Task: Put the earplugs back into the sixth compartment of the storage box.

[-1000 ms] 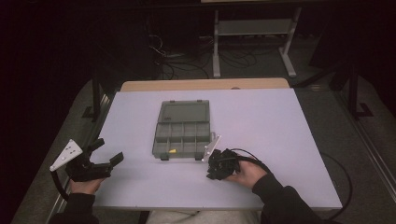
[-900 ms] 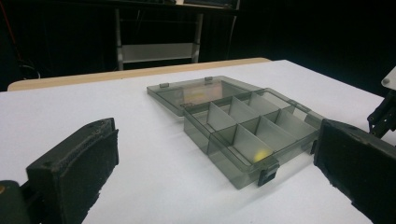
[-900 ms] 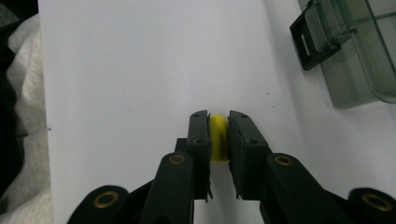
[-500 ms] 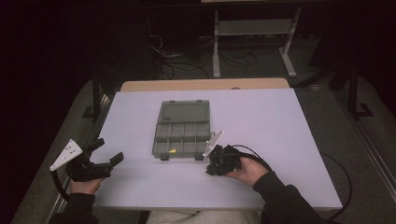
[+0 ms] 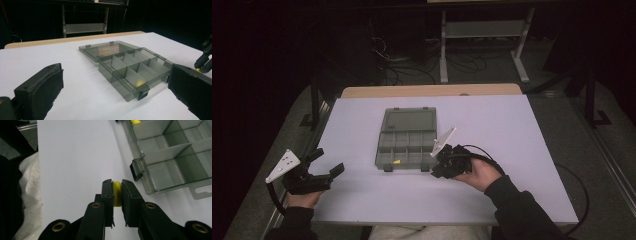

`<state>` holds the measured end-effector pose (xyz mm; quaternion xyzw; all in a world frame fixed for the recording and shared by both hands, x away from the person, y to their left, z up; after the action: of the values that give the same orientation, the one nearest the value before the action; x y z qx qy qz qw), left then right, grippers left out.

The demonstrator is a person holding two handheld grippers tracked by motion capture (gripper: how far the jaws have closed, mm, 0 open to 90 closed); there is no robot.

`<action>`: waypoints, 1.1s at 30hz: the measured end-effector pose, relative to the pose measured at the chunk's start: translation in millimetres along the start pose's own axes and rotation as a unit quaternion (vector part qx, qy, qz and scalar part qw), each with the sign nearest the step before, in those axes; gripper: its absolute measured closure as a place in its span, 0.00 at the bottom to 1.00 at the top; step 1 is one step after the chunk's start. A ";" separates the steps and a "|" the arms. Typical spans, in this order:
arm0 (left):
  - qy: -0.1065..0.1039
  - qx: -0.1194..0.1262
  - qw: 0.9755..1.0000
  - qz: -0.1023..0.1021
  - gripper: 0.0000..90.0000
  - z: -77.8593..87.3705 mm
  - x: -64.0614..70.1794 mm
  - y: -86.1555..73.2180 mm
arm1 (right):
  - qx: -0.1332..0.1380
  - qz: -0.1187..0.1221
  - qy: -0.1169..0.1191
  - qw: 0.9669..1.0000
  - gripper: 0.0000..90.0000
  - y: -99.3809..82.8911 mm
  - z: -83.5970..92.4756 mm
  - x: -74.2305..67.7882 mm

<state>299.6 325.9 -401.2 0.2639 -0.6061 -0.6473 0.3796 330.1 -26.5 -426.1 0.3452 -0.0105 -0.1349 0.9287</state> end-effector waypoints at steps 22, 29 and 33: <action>-0.001 0.000 1.000 0.001 0.00 -0.3 -0.1 -0.1 | -0.002 0.015 -0.002 1.000 0.88 47.0 6.1 13.9; -0.002 0.002 1.000 0.002 0.00 0.1 -0.5 0.1 | -0.007 0.017 -0.004 1.000 0.88 57.4 4.8 20.8; -0.002 0.002 1.000 0.003 0.00 0.4 -0.7 0.1 | -0.007 0.015 -0.006 1.000 0.88 62.1 3.1 25.3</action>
<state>299.7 326.7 -401.1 0.2616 -0.6085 -0.6459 0.3797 369.3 10.0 -385.6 0.3373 -0.0206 -0.1232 0.9331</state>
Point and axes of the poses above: each handheld gripper's, and its own axes: z roughly backward along the jaws, y roughly out of its top, x roughly to its right, the point moved 6 cm from there along -z, roughly forward along the jaws, and after that the axes turned 7 degrees about x, right-handed, at the moved point
